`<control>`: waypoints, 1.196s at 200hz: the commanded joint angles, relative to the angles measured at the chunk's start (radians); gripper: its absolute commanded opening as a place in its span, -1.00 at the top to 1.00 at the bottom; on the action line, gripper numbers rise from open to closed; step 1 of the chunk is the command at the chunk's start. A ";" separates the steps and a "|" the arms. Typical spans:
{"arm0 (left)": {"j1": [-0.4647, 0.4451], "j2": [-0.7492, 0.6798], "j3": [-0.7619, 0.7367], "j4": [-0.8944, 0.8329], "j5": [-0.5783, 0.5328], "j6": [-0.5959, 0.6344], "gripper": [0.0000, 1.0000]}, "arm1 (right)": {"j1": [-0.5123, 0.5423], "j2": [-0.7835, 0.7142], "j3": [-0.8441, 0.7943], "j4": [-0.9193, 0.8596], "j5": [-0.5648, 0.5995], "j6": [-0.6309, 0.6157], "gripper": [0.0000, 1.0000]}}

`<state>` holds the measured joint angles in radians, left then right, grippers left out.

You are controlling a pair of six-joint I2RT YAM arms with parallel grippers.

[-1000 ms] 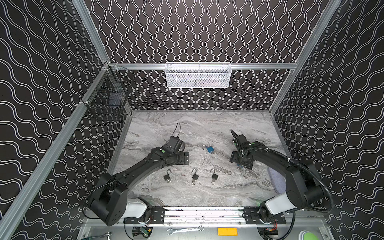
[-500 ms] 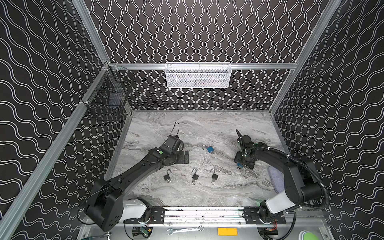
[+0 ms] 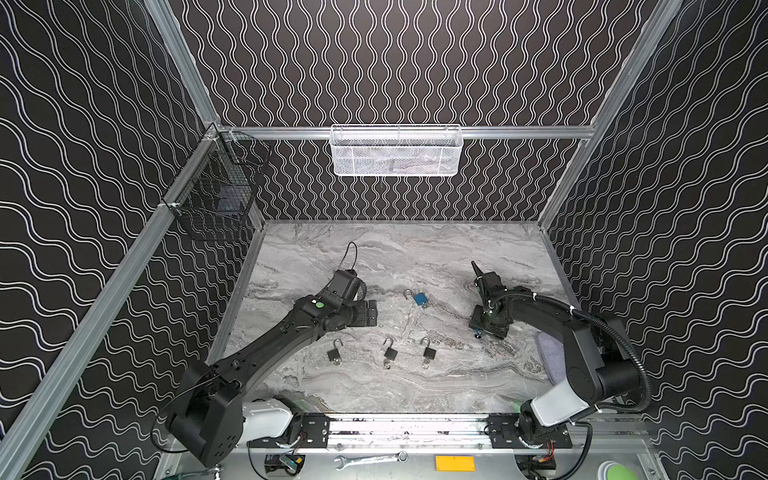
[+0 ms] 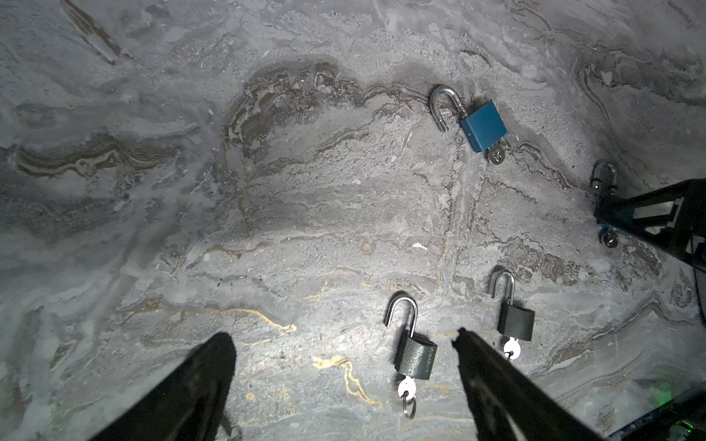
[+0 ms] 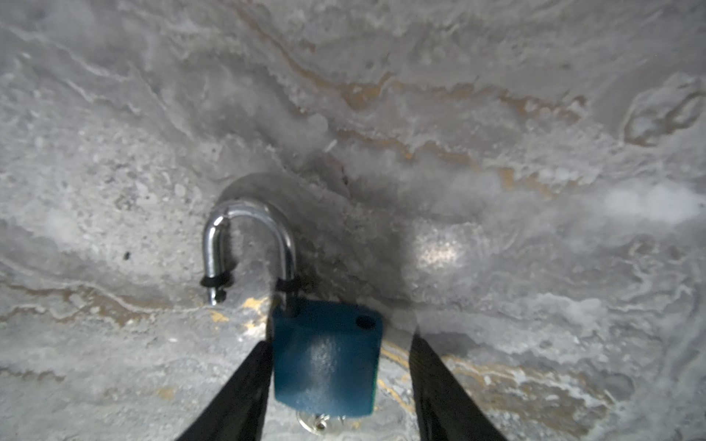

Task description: Lock with the key

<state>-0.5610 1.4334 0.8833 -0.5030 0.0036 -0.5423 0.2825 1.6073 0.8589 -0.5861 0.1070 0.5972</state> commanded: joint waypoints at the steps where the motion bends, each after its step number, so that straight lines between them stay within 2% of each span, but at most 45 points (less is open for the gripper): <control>1: 0.002 0.002 0.003 0.017 0.001 0.015 -0.89 | 0.000 0.024 -0.012 0.038 -0.025 -0.009 -0.07; 48: 0.002 0.009 0.002 0.025 0.013 0.017 -0.87 | 0.001 0.025 -0.020 0.057 -0.032 -0.040 0.15; 88: 0.002 0.018 -0.003 0.032 0.027 0.021 -0.85 | 0.001 0.032 -0.027 0.075 -0.038 -0.077 0.42; 110: 0.002 0.015 -0.009 0.042 0.038 0.025 -0.85 | 0.001 0.029 -0.033 0.086 -0.049 -0.096 0.65; 130: 0.002 0.006 -0.012 0.058 0.061 0.025 -0.84 | 0.002 0.005 -0.037 0.098 -0.060 -0.120 0.75; 158: 0.001 0.009 0.010 0.068 0.115 0.037 -0.86 | 0.002 -0.039 -0.029 0.110 -0.084 -0.159 0.82; 193: 0.002 0.011 0.023 0.150 0.213 0.037 -0.86 | 0.004 -0.093 -0.021 0.142 -0.173 -0.204 0.92; 239: 0.004 0.109 0.085 0.237 0.303 0.023 -0.77 | 0.054 -0.146 0.014 0.154 -0.293 -0.240 0.96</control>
<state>-0.5591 1.5009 0.9440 -0.3698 0.2256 -0.5198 0.3141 1.4895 0.8509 -0.4664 -0.0933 0.3904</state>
